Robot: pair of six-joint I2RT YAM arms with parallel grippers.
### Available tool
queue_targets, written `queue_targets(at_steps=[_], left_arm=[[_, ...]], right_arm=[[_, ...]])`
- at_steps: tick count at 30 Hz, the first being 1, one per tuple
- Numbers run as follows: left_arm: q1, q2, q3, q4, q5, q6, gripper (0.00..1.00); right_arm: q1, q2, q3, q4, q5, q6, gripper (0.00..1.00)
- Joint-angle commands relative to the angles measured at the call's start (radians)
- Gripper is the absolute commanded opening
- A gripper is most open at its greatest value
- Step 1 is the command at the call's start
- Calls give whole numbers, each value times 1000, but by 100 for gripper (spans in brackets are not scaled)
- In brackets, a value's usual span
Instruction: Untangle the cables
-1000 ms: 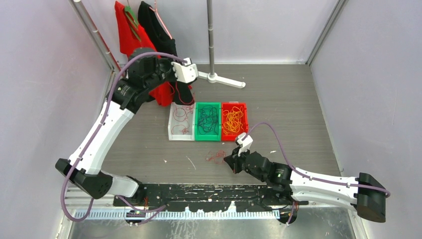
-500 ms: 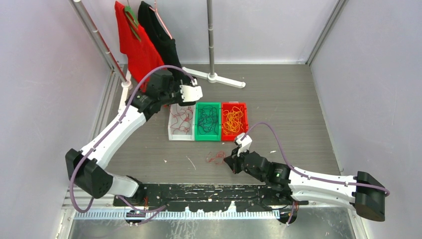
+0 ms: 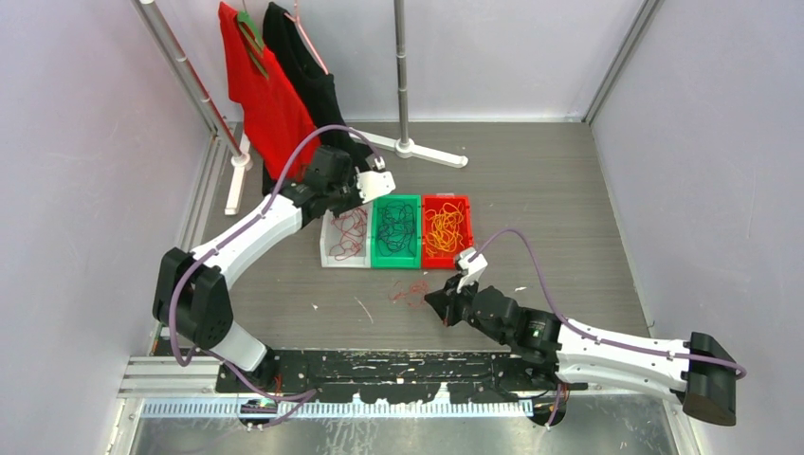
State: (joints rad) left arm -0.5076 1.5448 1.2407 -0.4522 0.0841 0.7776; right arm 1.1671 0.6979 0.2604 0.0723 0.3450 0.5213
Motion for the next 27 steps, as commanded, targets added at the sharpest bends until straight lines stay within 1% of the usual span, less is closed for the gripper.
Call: queue_targets(at_steps=[1, 3, 8, 13, 16, 18, 19, 20, 21, 22, 23, 24, 25, 27], left_arm=[[6, 10, -32, 40, 40, -41, 0], [5, 19, -65, 56, 43, -42, 0], [12, 64, -136, 168, 34, -53, 0], [16, 118, -173, 257, 17, -18, 0], [20, 148, -157, 243, 18, -24, 0], [26, 151, -105, 169, 32, -37, 0], [33, 147, -68, 106, 51, -47, 0], [44, 139, -30, 40, 73, -63, 9], [57, 124, 8, -23, 108, -80, 21], [71, 98, 39, -102, 149, -97, 41], [82, 75, 70, -158, 196, -108, 56], [91, 54, 95, -214, 236, -112, 69], [96, 33, 123, -275, 275, -110, 78], [96, 2, 193, -397, 313, -106, 86]], right_arm=[[-3, -40, 62, 6, 48, 38, 1], [-4, -39, 81, -9, 55, 40, 1], [-7, -18, 147, -55, 77, 36, 1], [-13, 13, 208, -82, 97, 40, 1], [-18, 35, 237, -86, 97, 39, 1], [-22, 46, 256, -92, 97, 36, 1], [-24, 49, 269, -94, 96, 34, 1], [-26, 54, 277, -97, 94, 33, 1], [-29, 60, 287, -101, 90, 33, 1], [-31, 66, 297, -105, 84, 30, 1], [-34, 73, 308, -110, 81, 29, 1], [-37, 81, 318, -115, 78, 29, 1], [-41, 90, 328, -119, 70, 27, 1], [-48, 112, 352, -125, 53, 23, 1]])
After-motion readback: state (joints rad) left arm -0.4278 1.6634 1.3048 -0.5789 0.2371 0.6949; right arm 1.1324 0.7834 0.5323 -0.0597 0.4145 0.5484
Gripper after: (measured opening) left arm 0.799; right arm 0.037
